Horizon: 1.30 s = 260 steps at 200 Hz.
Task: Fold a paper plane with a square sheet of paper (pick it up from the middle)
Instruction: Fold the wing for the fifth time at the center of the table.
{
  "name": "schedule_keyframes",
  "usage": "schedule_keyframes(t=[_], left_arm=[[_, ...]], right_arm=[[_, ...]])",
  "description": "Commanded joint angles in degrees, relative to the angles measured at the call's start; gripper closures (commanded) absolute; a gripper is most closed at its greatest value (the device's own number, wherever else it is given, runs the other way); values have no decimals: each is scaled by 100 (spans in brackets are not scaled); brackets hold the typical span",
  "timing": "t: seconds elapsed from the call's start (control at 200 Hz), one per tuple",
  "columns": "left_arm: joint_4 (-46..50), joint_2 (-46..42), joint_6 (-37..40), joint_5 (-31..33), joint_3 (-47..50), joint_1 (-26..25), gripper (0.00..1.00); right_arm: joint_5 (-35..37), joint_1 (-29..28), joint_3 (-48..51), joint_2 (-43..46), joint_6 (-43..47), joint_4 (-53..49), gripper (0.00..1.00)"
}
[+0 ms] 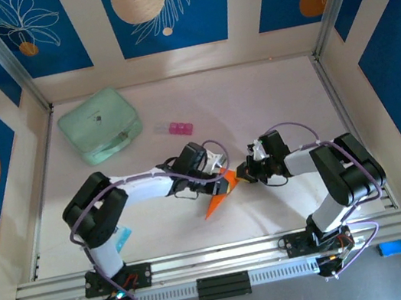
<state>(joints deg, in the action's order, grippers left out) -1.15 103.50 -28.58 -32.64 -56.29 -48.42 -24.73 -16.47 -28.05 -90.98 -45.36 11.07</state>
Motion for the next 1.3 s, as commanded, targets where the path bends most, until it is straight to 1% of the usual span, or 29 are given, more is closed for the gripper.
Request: schedule_keyframes(t=[0.0, 0.125, 0.345, 0.43, 0.515, 0.645, 0.795, 0.87, 1.05, 1.295], left_arm=[[293, 425, 85, -209, -228, 41, 92], [326, 694, 123, -253, -222, 38, 91], [464, 857, 270, 96, 58, 35, 89], [441, 688, 269, 134, 141, 35, 88], [464, 358, 249, 143, 175, 33, 85], [616, -84, 274, 231, 286, 38, 86], [601, -62, 265, 79, 601, 40, 90], [590, -52, 256, 65, 792, 37, 90], [798, -88, 352, 322, 1019, 33, 91], [870, -437, 327, 393, 1267, 38, 91]], right_arm=[[254, 23, 57, -183, 151, -227, 98], [276, 30, 59, -183, 159, -270, 98], [302, 57, 44, -148, 177, -341, 98], [315, 69, 28, -131, 186, -386, 98], [347, 67, 2, -130, 203, -445, 98], [367, 82, 2, -160, 203, -446, 98], [375, 84, -16, -189, 203, -474, 98], [381, 82, -19, -184, 212, -487, 98], [386, 87, -38, -210, 217, -513, 98], [408, 107, -55, -236, 230, -535, 98]])
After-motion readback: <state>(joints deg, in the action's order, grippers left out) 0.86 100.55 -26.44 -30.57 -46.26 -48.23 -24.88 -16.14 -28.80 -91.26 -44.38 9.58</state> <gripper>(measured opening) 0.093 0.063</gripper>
